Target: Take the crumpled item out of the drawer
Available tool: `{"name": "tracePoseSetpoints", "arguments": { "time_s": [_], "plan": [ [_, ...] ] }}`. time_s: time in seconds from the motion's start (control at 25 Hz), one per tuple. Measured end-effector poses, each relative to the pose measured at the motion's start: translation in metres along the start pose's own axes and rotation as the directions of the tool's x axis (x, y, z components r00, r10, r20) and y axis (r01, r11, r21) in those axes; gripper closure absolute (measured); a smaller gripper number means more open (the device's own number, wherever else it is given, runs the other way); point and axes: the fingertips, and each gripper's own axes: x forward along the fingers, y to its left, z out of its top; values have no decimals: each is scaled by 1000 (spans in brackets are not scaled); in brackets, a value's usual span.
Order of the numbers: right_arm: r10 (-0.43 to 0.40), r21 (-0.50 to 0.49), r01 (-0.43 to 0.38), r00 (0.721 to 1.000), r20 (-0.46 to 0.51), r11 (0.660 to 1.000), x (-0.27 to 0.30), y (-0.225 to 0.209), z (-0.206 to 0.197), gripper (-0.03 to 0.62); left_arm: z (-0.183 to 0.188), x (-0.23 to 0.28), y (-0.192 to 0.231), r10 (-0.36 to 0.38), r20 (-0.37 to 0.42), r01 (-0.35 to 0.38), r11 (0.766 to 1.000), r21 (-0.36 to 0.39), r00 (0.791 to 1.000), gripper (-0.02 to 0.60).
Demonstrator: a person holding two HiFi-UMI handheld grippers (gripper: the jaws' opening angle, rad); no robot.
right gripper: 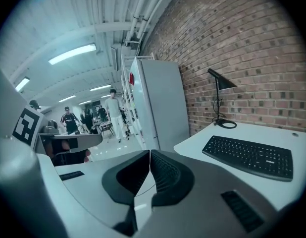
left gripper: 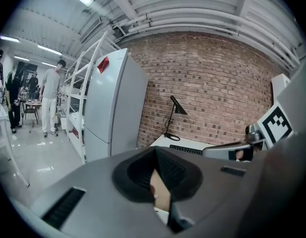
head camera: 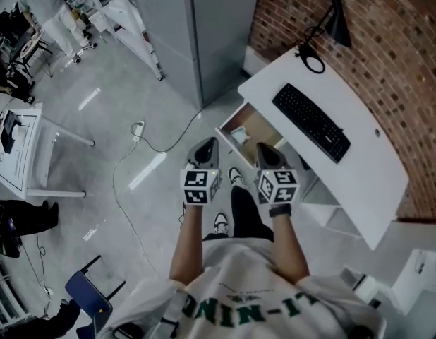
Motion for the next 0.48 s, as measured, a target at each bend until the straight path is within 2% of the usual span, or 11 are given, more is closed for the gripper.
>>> {"name": "tracePoseSetpoints", "arguments": {
  "time_s": [0.2, 0.32, 0.48],
  "plan": [
    [13, 5, -12, 995, -95, 1000, 55, -19, -19, 589, -12, 42, 24, 20, -55, -20, 1000, 15, 998, 588],
    [19, 36, -13, 984, -175, 999, 84, -34, -46, 591, -27, 64, 32, 19, -106, -21, 1000, -18, 994, 588],
    [37, 77, -15, 958, -285, 997, 106, -47, -84, 589, -42, 93, 37, 21, -131, -28, 998, -55, 991, 588]
  ]
}}
